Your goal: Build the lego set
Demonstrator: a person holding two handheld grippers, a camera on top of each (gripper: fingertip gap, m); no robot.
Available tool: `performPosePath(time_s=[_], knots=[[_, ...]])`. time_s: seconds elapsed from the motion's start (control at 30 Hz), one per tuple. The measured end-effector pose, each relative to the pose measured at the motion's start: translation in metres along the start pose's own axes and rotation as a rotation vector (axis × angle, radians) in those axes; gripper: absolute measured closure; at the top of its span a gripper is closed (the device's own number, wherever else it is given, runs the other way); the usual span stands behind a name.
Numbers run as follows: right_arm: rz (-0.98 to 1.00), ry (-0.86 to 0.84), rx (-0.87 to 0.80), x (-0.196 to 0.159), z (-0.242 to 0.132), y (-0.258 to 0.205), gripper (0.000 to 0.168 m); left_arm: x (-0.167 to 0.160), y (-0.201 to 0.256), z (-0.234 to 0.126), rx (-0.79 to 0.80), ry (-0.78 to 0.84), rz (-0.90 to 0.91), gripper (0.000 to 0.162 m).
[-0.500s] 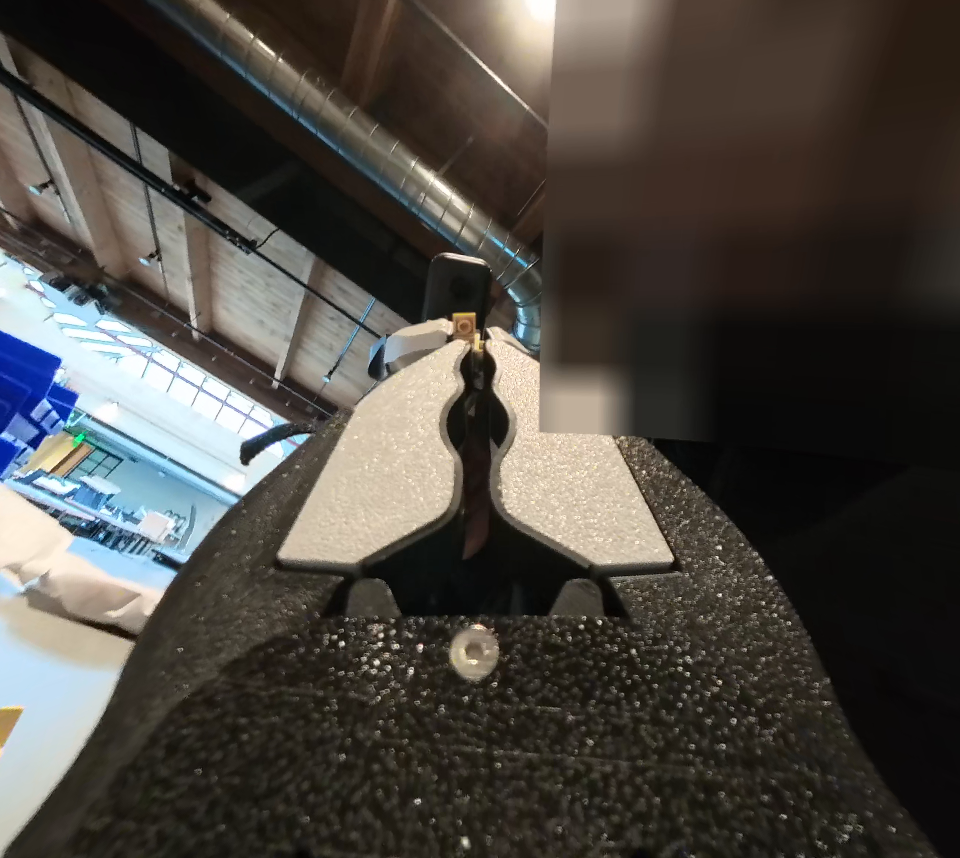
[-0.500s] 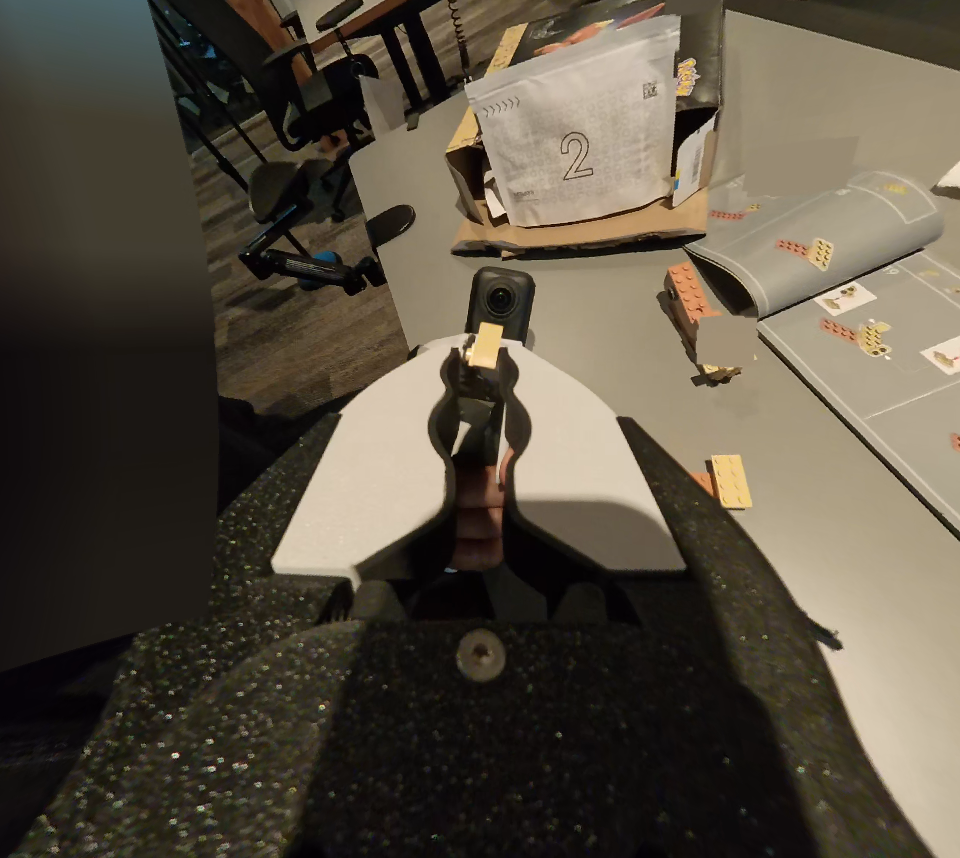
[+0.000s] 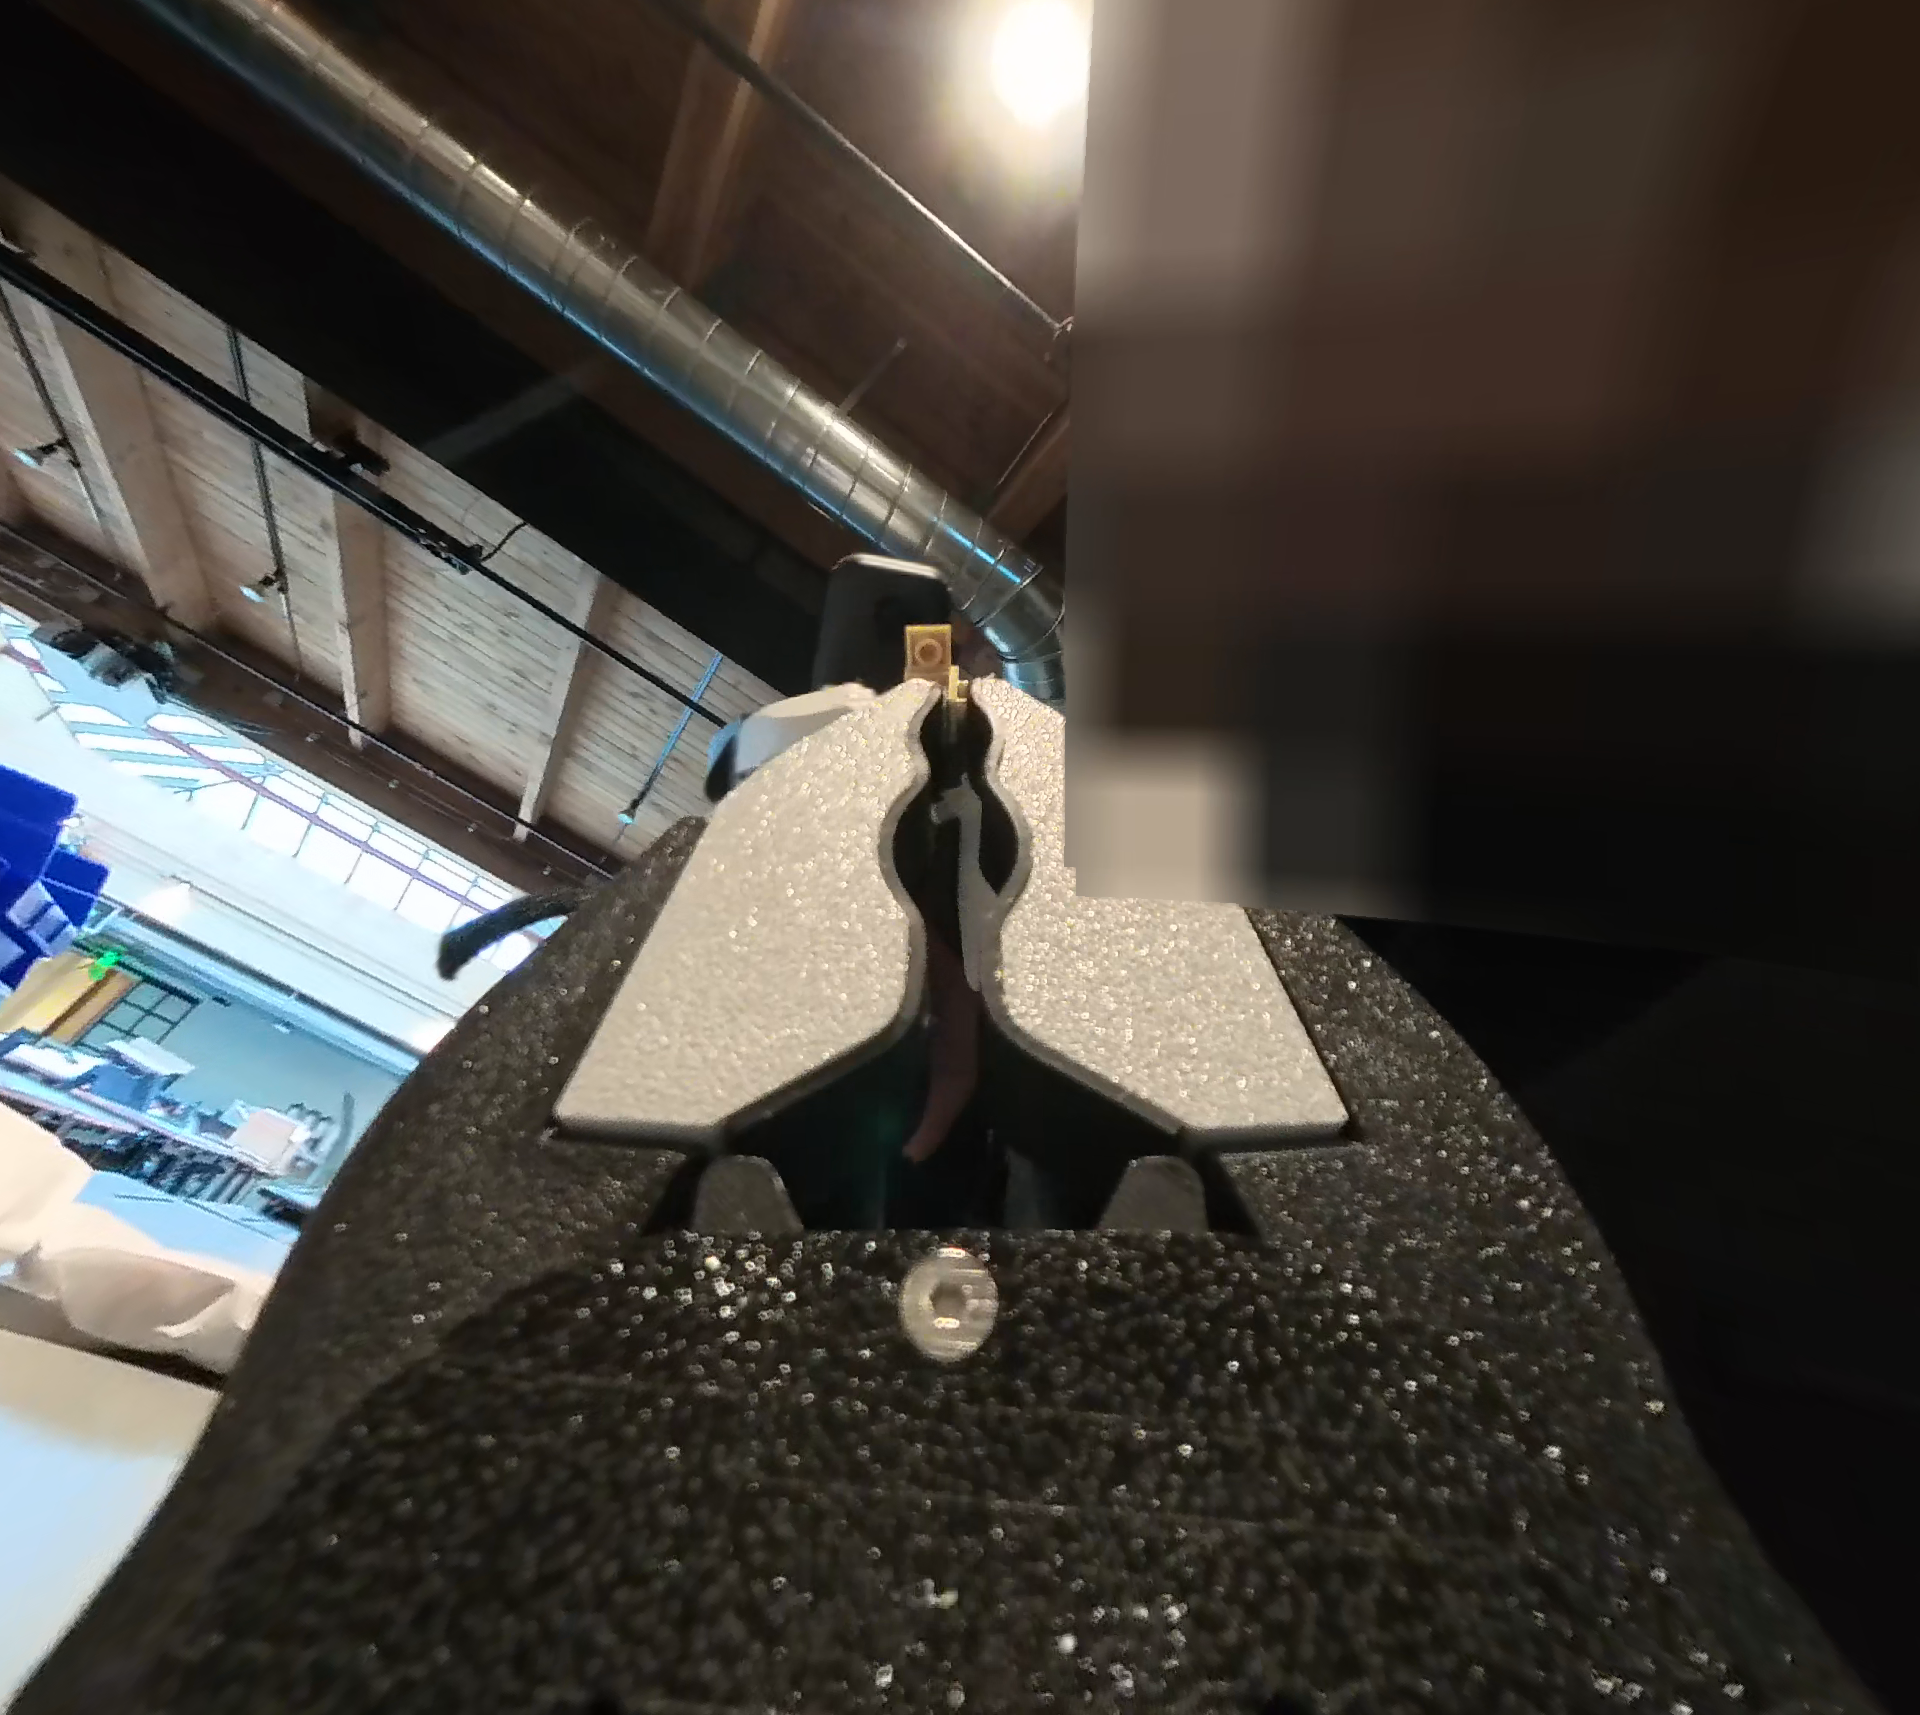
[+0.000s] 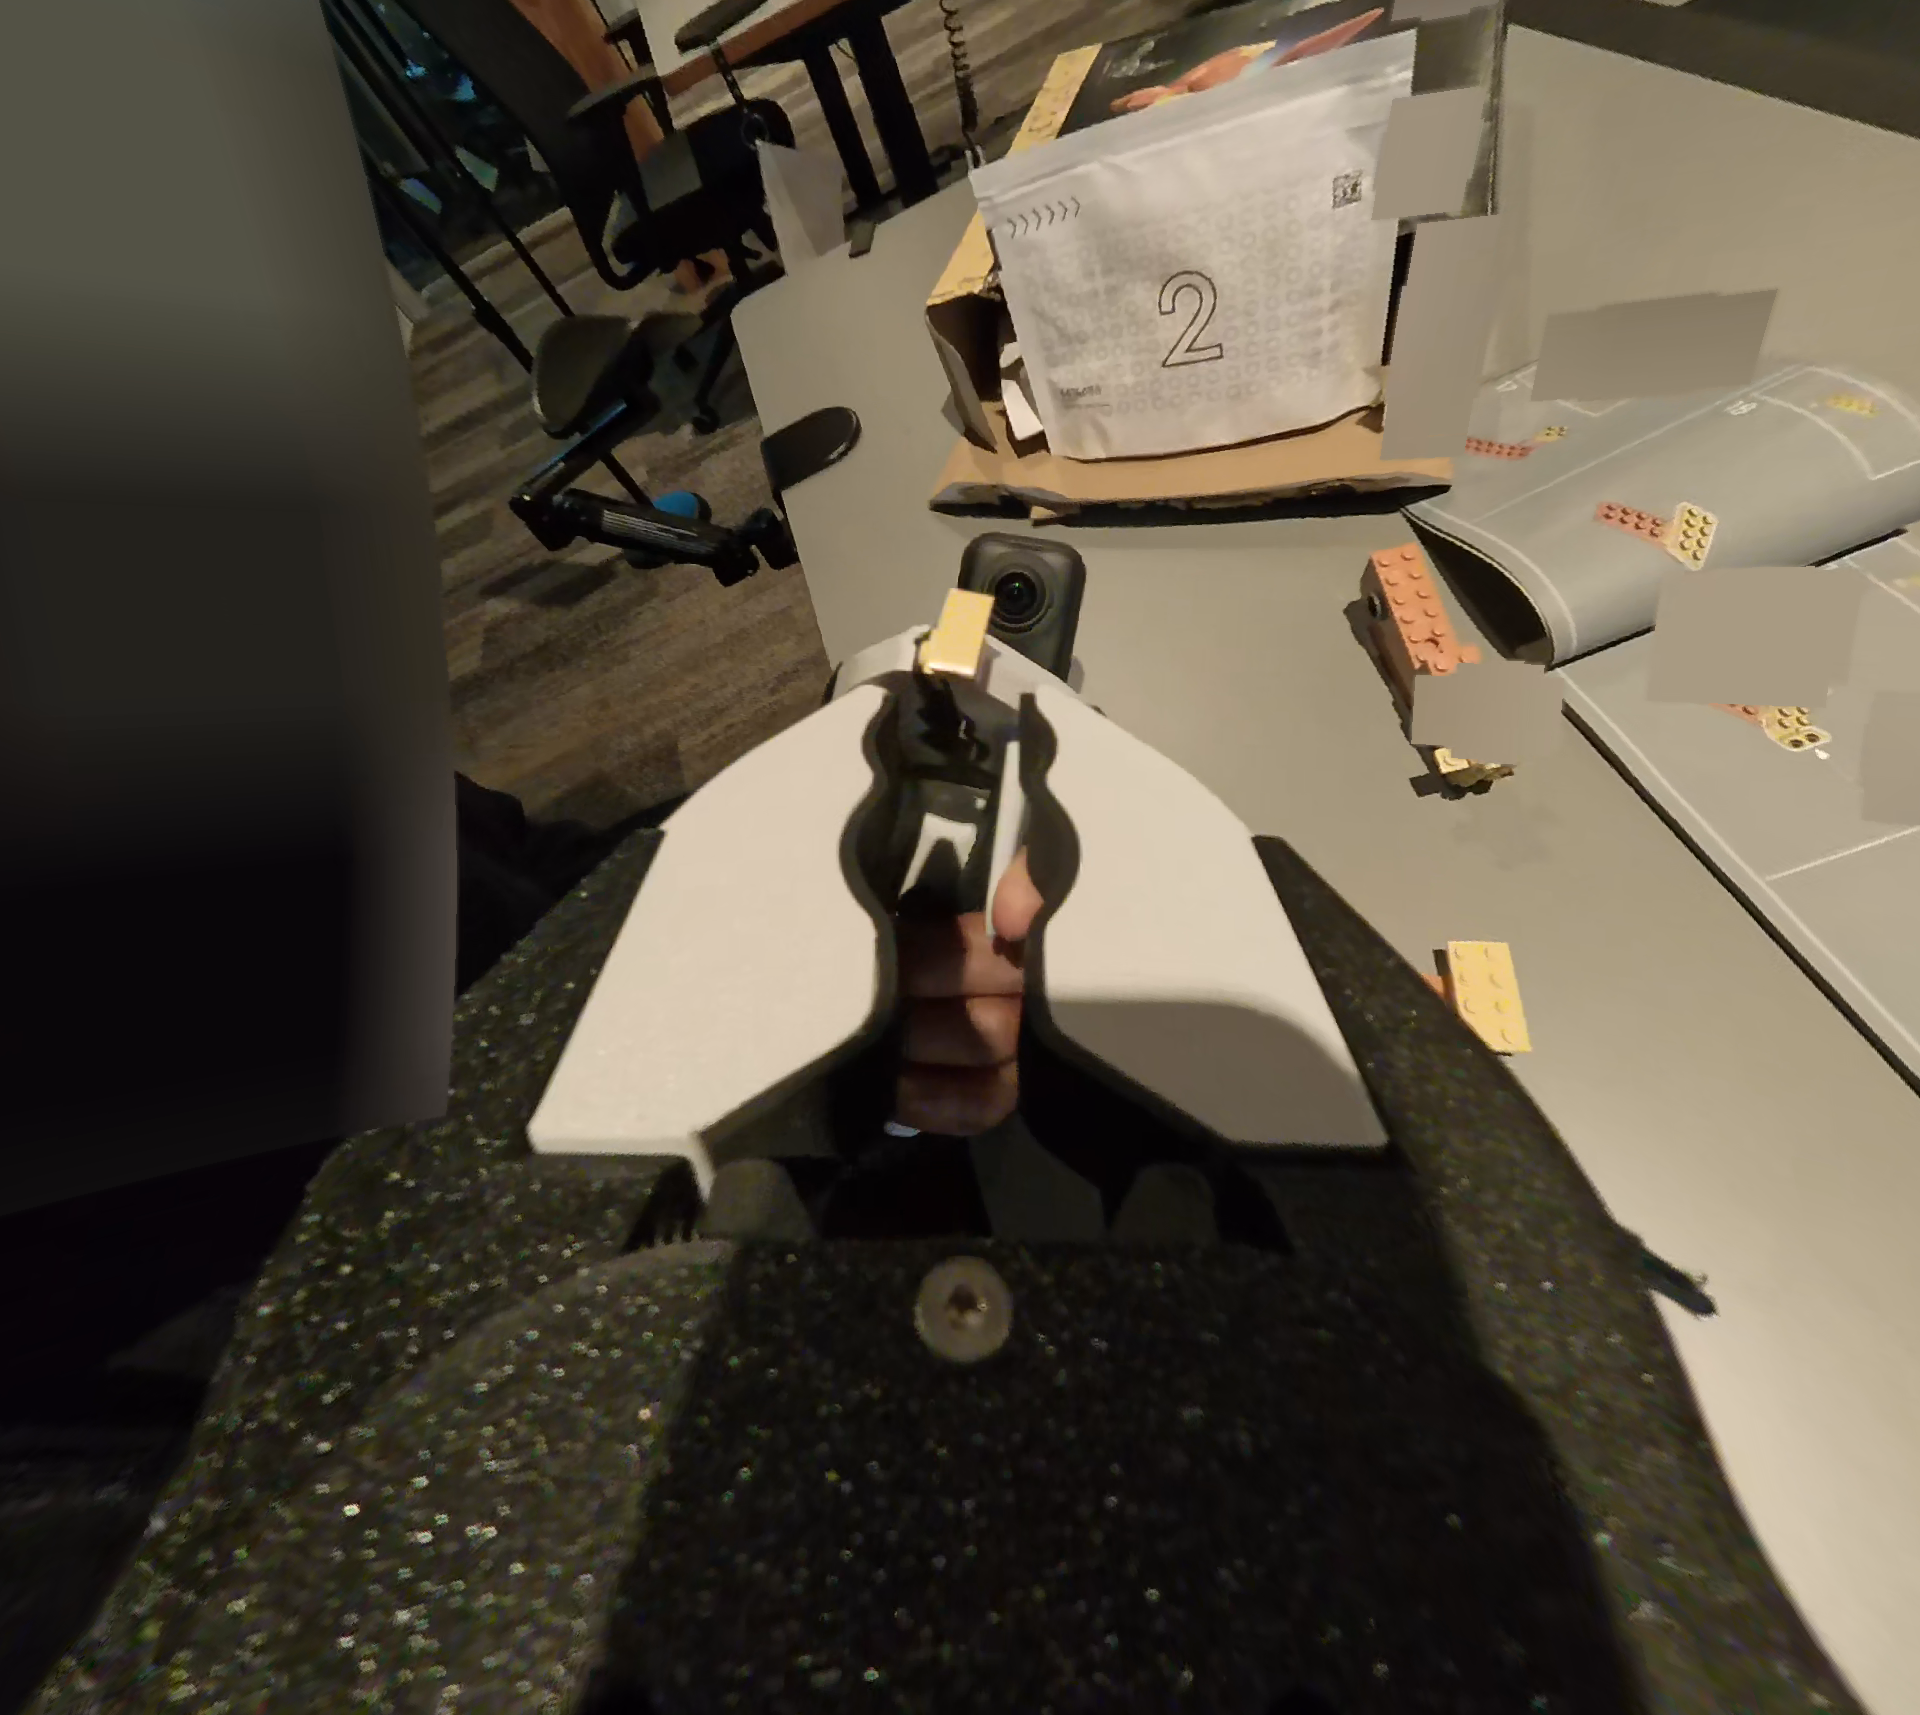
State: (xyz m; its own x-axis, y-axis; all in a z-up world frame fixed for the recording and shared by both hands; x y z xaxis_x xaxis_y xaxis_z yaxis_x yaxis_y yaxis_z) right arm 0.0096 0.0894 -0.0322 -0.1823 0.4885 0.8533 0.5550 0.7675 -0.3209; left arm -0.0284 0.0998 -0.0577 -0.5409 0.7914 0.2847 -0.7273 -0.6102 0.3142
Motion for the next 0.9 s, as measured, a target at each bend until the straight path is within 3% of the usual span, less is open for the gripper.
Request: performPosePath(time_s=[0.17, 0.27, 0.43, 0.9], knots=[[0.088, 0.052, 0.105, 0.003, -0.011, 0.000, 0.143, 0.001, 0.003, 0.001, 0.005, -0.024, 0.031, 0.160], [0.153, 0.103, 0.163, 0.007, -0.019, 0.003, 0.150, 0.001, 0.003, 0.002, 0.024, -0.045, 0.053, 0.160], [0.079, 0.107, 0.117, 0.011, -0.026, 0.007, 0.168, -0.005, 0.002, 0.004, 0.064, -0.106, 0.093, 0.160], [0.082, 0.059, 0.124, 0.000, -0.022, 0.009, 0.166, -0.016, -0.002, 0.006, 0.096, -0.181, 0.092, 0.160]])
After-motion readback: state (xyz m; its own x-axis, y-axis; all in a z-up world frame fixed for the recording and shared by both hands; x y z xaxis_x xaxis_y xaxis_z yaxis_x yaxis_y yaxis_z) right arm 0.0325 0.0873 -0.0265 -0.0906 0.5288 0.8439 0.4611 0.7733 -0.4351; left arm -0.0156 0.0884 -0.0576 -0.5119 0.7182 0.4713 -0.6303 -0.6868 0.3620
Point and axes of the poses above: each gripper's, where its closed fingertips meet, z out along the fingers, x out of its top, y = z × x across the jaws, the point moved 3 cm from there along -z, back along the fingers, and after that the axes turned 2 degrees about -y, right-handed, at the moved point
